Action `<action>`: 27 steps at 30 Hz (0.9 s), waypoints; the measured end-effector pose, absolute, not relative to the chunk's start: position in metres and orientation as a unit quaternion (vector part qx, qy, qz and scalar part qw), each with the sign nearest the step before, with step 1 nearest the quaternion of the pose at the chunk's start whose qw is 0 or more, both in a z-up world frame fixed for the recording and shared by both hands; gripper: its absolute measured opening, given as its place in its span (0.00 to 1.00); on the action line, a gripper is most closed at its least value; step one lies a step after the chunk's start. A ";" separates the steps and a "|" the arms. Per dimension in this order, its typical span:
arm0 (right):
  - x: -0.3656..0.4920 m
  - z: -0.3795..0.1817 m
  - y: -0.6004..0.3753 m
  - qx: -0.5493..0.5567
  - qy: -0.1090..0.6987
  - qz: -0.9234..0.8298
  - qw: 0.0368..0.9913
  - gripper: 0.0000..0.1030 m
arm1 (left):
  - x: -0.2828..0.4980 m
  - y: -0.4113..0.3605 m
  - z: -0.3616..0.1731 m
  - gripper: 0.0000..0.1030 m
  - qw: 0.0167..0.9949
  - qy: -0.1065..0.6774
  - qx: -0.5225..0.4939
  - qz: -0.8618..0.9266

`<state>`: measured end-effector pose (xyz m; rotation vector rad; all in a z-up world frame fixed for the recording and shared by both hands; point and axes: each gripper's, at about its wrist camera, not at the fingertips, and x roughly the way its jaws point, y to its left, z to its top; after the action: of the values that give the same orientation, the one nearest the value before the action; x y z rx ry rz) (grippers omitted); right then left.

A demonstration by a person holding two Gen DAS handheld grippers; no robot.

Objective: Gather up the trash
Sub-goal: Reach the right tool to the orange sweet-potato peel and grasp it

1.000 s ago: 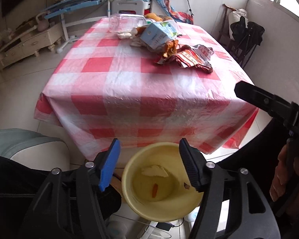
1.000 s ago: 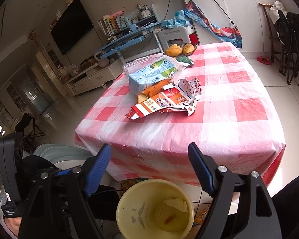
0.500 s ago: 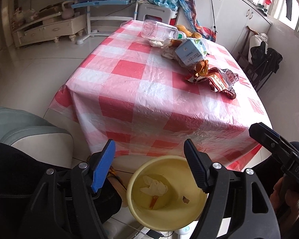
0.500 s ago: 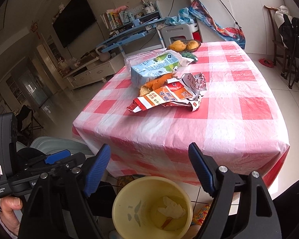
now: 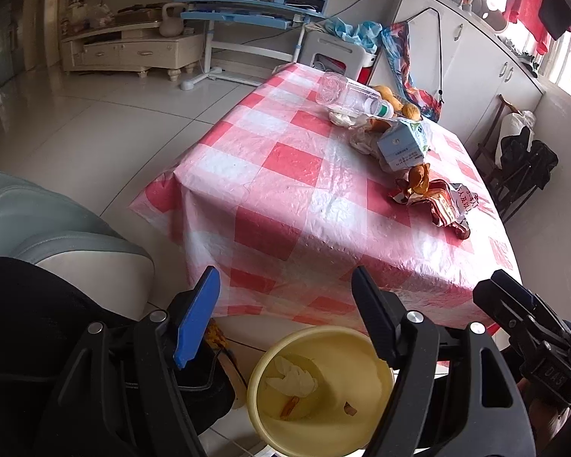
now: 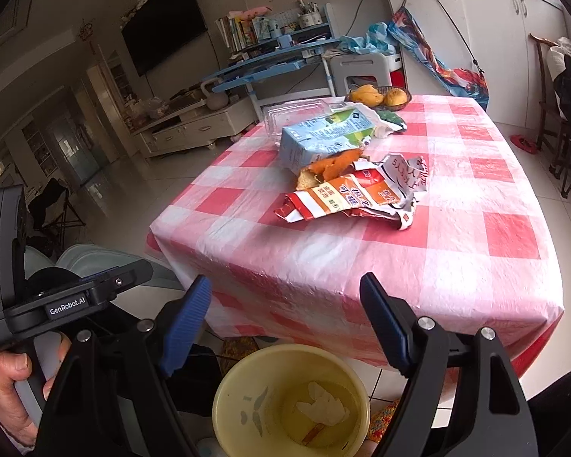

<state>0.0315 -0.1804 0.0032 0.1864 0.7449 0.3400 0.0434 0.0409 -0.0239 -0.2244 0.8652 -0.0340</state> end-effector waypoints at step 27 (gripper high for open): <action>0.152 0.001 -0.277 0.108 0.422 0.005 0.900 0.77 | 0.047 0.036 -0.032 0.71 0.898 0.429 -0.098 -0.015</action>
<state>0.1518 -0.2767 0.0013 0.2235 0.8739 0.0106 0.0472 0.0357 -0.0322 -0.2025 0.8881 -0.0305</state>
